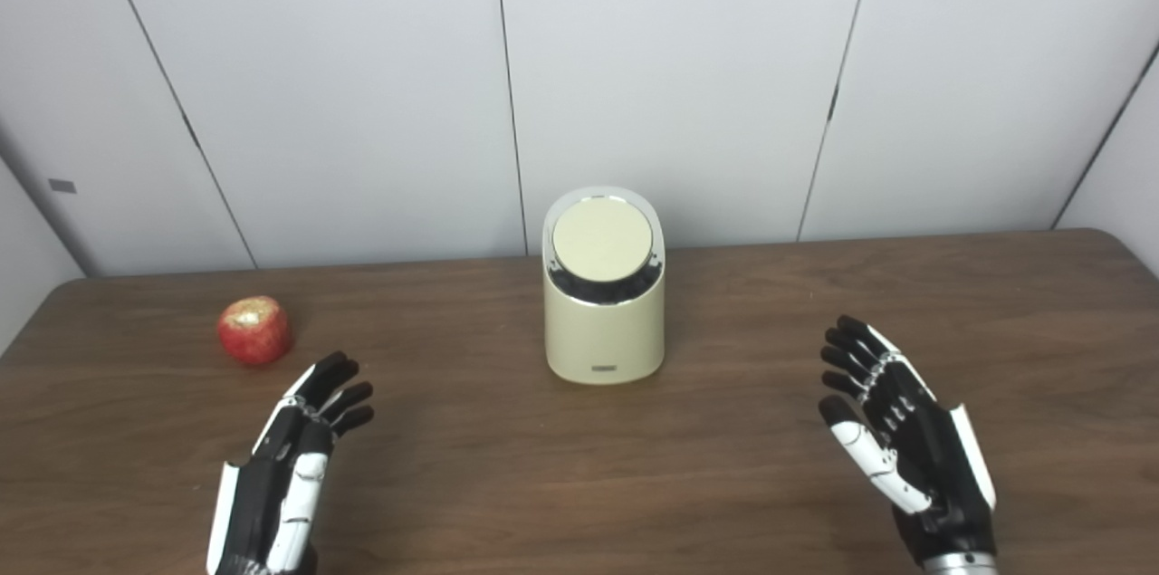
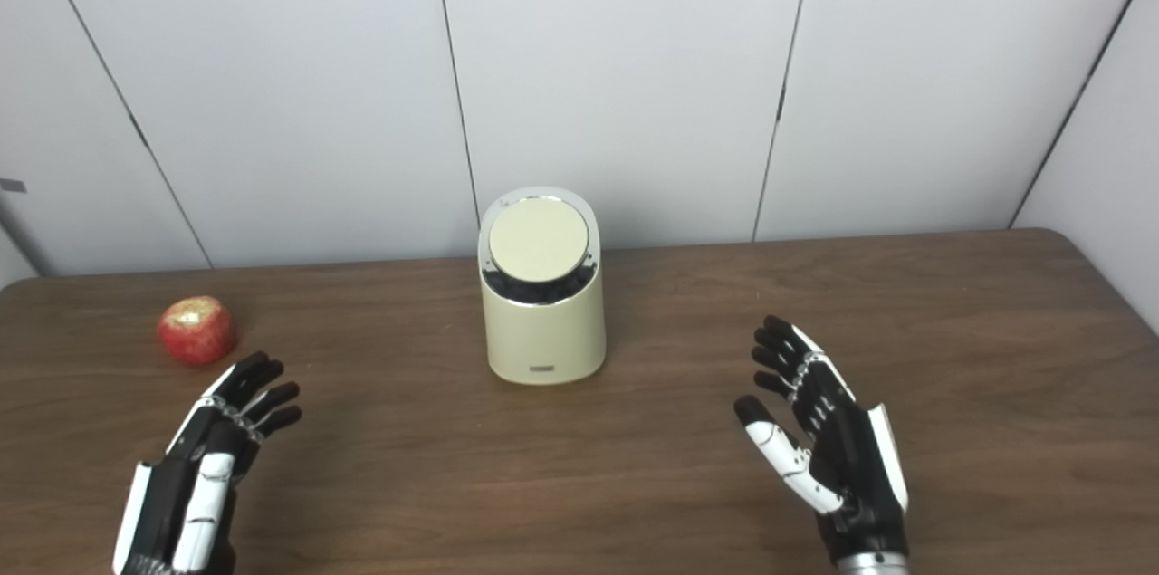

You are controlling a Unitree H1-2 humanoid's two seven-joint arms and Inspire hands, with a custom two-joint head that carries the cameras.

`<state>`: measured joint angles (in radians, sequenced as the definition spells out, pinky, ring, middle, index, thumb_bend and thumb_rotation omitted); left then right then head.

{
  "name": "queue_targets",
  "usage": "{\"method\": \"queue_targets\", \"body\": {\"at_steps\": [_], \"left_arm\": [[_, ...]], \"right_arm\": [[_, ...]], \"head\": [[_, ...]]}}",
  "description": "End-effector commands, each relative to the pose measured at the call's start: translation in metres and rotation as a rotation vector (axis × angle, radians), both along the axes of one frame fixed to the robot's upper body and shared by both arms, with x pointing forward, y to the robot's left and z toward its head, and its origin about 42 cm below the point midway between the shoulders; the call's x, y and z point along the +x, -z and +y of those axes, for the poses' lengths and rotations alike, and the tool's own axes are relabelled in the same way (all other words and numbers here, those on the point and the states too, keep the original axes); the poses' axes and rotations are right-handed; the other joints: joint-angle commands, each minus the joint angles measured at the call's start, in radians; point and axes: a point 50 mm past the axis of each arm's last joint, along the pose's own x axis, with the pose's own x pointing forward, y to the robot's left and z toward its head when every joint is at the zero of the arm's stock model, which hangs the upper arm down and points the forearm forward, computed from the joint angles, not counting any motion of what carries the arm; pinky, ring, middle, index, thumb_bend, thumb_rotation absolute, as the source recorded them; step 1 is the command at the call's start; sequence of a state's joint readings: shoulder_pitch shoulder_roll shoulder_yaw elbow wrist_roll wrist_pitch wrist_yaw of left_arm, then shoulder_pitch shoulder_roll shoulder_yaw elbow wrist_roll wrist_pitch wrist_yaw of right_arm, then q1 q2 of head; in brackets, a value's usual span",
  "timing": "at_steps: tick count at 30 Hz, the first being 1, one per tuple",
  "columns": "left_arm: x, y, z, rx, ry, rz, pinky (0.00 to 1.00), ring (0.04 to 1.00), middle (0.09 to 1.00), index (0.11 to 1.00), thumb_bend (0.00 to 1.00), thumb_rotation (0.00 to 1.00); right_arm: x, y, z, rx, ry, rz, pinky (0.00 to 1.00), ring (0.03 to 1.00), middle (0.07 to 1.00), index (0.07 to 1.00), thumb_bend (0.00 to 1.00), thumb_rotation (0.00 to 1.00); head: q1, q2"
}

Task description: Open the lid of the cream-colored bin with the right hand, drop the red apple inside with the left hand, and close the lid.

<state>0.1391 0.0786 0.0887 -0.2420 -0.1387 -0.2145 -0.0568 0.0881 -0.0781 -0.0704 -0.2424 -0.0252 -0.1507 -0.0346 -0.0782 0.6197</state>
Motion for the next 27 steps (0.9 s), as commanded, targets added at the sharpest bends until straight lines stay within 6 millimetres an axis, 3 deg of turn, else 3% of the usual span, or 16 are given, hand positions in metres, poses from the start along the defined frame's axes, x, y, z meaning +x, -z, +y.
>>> {"method": "queue_targets", "body": {"at_steps": [1,7,12,21,25,27], "left_arm": [[0.002,-0.015,0.001,0.002,0.022,-0.059,0.80,0.815,0.869,0.865,0.57,0.72],[0.005,-0.011,0.002,0.001,0.016,-0.065,0.76,0.809,0.851,0.841,0.57,0.71],[0.005,-0.010,-0.001,-0.001,0.009,-0.072,0.76,0.803,0.852,0.835,0.53,0.72],[0.006,-0.008,-0.003,-0.006,0.019,-0.076,0.75,0.800,0.846,0.827,0.56,0.72],[0.005,-0.008,-0.006,-0.011,0.013,-0.070,0.74,0.798,0.845,0.822,0.54,0.71],[0.005,-0.008,-0.007,-0.015,0.009,-0.067,0.75,0.804,0.849,0.826,0.53,0.72]], "right_arm": [[-0.003,-0.011,-0.001,0.007,0.006,-0.063,0.78,0.822,0.835,0.830,0.47,0.50],[-0.002,-0.005,-0.004,0.017,0.008,-0.048,0.81,0.838,0.842,0.837,0.45,0.47],[0.004,-0.005,0.001,0.005,0.008,-0.051,0.77,0.809,0.817,0.817,0.48,0.50],[0.005,-0.005,0.000,0.007,-0.003,-0.049,0.77,0.811,0.820,0.816,0.44,0.47],[0.006,-0.013,-0.003,0.005,0.011,-0.061,0.77,0.820,0.831,0.821,0.45,0.47],[0.010,-0.022,-0.005,-0.001,0.009,-0.083,0.83,0.858,0.861,0.845,0.50,0.48]], "head": [[0.003,-0.002],[0.010,-0.022],[0.007,-0.032],[0.012,-0.040],[0.018,-0.044],[0.019,-0.047]]}}
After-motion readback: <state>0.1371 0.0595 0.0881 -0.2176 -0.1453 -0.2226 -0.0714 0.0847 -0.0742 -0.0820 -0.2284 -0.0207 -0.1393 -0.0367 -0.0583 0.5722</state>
